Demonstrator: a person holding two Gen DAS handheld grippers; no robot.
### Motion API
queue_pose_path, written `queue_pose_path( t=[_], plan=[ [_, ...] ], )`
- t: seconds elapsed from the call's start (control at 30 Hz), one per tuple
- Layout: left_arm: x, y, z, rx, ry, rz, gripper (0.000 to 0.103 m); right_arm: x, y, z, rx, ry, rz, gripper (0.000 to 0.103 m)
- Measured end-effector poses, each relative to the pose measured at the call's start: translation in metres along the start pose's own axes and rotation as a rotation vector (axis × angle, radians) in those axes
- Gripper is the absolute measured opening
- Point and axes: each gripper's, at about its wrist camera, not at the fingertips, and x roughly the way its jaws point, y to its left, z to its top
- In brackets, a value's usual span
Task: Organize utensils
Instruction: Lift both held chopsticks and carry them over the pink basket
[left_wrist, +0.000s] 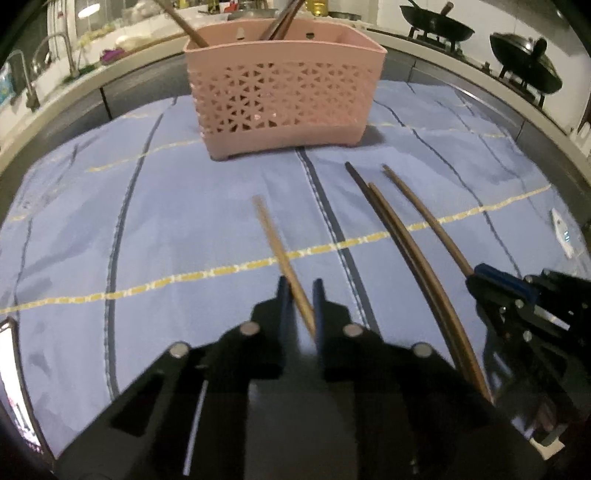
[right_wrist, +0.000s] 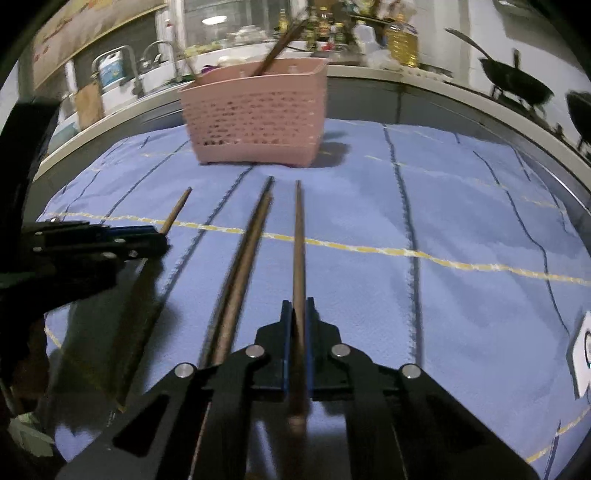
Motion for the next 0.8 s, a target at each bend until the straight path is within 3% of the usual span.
queue_pose_path(
  t=[0.27,0.37,0.53,0.63,0.67,0.73,0.8],
  plan=[
    [-0.001,0.029,0.005,-0.035,0.035,-0.079,0.009,0.002,-0.016,0.007,0.055,0.035,0.063,0.007],
    [0.003,0.027,0.011,-0.021,0.046,-0.055,0.009,0.013,-0.017,0.021,0.054,0.056,0.082,0.008],
    [0.014,0.015,0.028,0.058,0.054,0.008,0.028,0.033,-0.011,0.050,-0.006,0.088,0.086,0.008],
    [0.022,0.006,0.036,0.097,0.042,0.045,0.031,0.045,-0.008,0.064,-0.042,0.096,0.084,0.008],
    [0.023,0.007,0.038,0.096,0.037,0.042,0.030,0.048,-0.007,0.067,-0.050,0.094,0.088,0.008],
    [0.024,0.006,0.039,0.099,0.024,0.020,0.008,0.051,-0.005,0.070,-0.063,0.093,0.099,0.008],
    [0.023,0.005,0.039,0.097,0.028,0.013,0.006,0.050,-0.003,0.069,-0.084,0.089,0.100,0.006]
  ],
)
